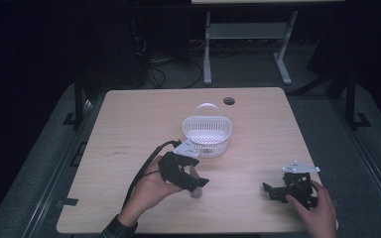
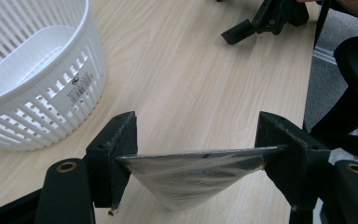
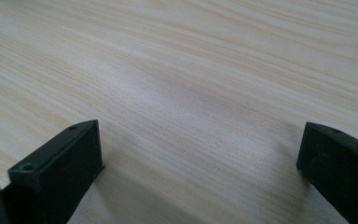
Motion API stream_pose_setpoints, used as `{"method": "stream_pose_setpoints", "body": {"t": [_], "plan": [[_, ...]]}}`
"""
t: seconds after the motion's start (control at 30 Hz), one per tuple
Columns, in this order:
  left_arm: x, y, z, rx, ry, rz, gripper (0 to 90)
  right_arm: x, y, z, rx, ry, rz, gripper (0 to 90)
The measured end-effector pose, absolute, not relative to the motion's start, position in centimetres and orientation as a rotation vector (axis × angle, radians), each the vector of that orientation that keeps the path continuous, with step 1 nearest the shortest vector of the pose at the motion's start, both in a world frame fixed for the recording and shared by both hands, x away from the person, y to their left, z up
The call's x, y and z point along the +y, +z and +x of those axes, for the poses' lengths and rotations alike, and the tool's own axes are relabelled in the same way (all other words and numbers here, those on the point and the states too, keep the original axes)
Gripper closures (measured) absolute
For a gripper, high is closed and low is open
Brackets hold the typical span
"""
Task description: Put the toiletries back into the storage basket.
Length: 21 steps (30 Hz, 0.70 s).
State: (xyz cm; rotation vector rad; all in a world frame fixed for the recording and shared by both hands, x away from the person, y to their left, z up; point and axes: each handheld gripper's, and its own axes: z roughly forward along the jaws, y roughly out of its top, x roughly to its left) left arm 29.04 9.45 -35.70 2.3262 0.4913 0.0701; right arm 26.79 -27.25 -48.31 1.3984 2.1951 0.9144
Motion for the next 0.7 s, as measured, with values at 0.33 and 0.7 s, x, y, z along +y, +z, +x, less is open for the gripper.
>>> {"method": "stream_pose_setpoints", "body": {"t": [0.33, 0.7], "plan": [[10.7, -35.1, 29.5, 0.524, 0.085, 2.309, 29.5, -27.2, -48.3, 26.8, 2.195, 0.915, 1.399, 0.0], [11.8, -34.8, 29.9, 0.566, 0.099, 2.281, 29.5, -27.2, -48.3, 26.8, 2.195, 0.915, 1.400, 0.0]]}}
